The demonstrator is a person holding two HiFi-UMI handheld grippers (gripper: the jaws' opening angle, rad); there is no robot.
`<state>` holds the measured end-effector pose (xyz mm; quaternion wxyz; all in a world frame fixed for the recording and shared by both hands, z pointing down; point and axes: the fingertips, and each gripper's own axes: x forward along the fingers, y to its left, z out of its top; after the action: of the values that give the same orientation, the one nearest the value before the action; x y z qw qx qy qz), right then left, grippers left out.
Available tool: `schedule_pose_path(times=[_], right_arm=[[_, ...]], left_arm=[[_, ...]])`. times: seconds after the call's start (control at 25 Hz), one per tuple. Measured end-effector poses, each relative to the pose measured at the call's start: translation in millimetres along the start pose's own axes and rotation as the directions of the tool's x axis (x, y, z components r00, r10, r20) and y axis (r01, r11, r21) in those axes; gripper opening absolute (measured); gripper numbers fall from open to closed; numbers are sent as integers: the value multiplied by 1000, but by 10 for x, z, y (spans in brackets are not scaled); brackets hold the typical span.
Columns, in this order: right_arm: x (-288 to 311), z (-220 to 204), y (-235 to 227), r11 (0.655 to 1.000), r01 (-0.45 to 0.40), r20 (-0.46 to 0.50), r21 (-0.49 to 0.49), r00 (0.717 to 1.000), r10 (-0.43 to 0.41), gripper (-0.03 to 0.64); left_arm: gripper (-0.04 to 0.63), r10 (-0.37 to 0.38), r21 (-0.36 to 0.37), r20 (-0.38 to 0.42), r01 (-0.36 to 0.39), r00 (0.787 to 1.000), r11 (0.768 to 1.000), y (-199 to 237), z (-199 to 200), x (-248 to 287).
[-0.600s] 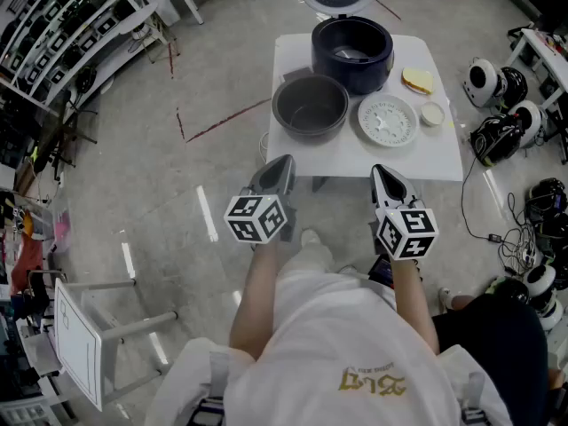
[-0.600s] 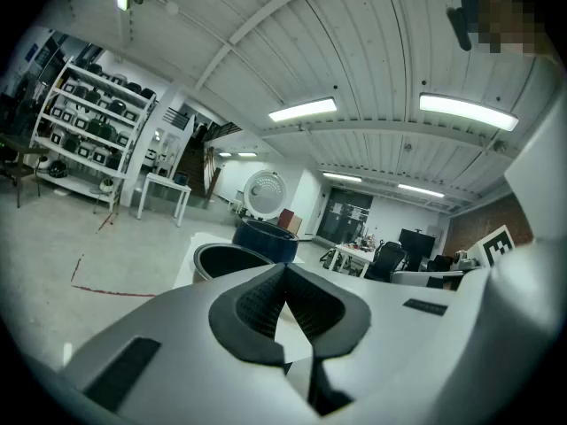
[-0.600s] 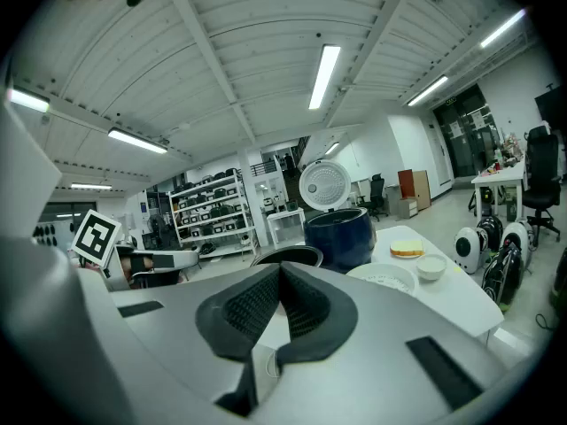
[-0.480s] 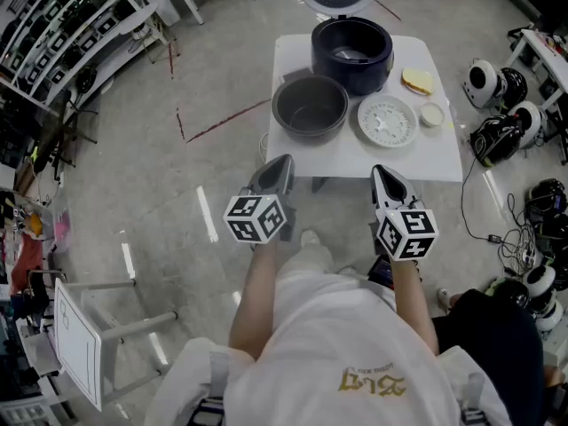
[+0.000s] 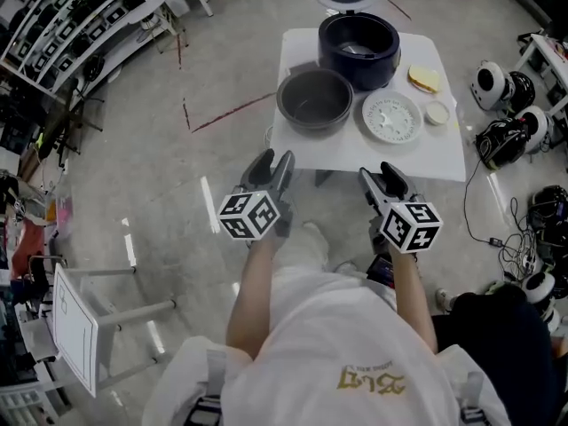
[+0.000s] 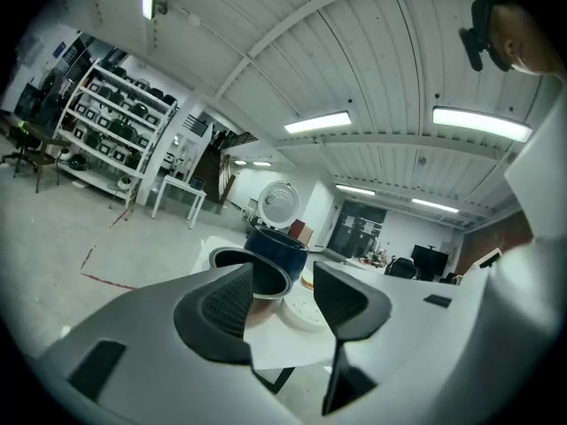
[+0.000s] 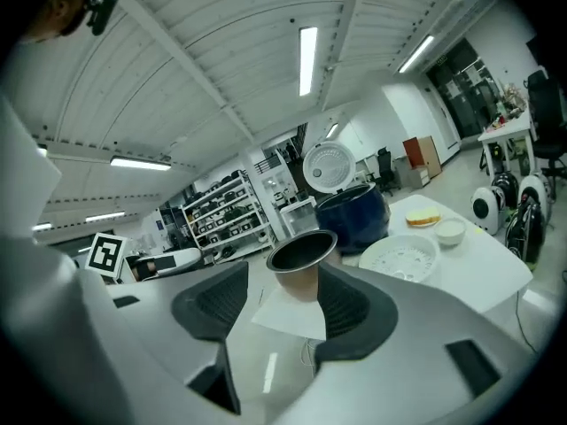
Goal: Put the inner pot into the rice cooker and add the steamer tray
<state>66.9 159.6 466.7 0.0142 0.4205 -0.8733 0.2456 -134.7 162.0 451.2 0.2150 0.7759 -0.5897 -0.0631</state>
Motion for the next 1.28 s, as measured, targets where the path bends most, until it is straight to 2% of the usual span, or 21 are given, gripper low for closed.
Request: schedule_pose_path(times=[0.12, 0.28, 0.56, 0.88, 1.08, 1.28], right_arm=[[90, -92, 47, 1000, 7, -29, 18, 1000, -6, 252], [217, -126, -20, 998, 28, -48, 53, 999, -26, 250], [747, -21, -185, 997, 58, -64, 56, 996, -54, 245], [1600, 64, -341, 991, 103, -98, 86, 991, -94, 245], [1988, 26, -567, 978, 176, -128, 111, 979, -162, 245], [2191, -36, -854, 957, 253, -166, 141, 959, -229, 247]], left_arm=[[218, 17, -12, -34, -17, 999, 1000, 143, -5, -31], [210, 2, -22, -65, -4, 998, 1000, 231, -8, 131], [201, -7, -17, -96, 5, 995, 1000, 629, 119, 677], [198, -21, -57, -134, 13, 991, 998, 1291, 326, 1338], [195, -51, -92, -195, 34, 980, 995, 1613, 233, 1721], [195, -82, -90, -289, 58, 954, 994, 1700, 35, 2086]])
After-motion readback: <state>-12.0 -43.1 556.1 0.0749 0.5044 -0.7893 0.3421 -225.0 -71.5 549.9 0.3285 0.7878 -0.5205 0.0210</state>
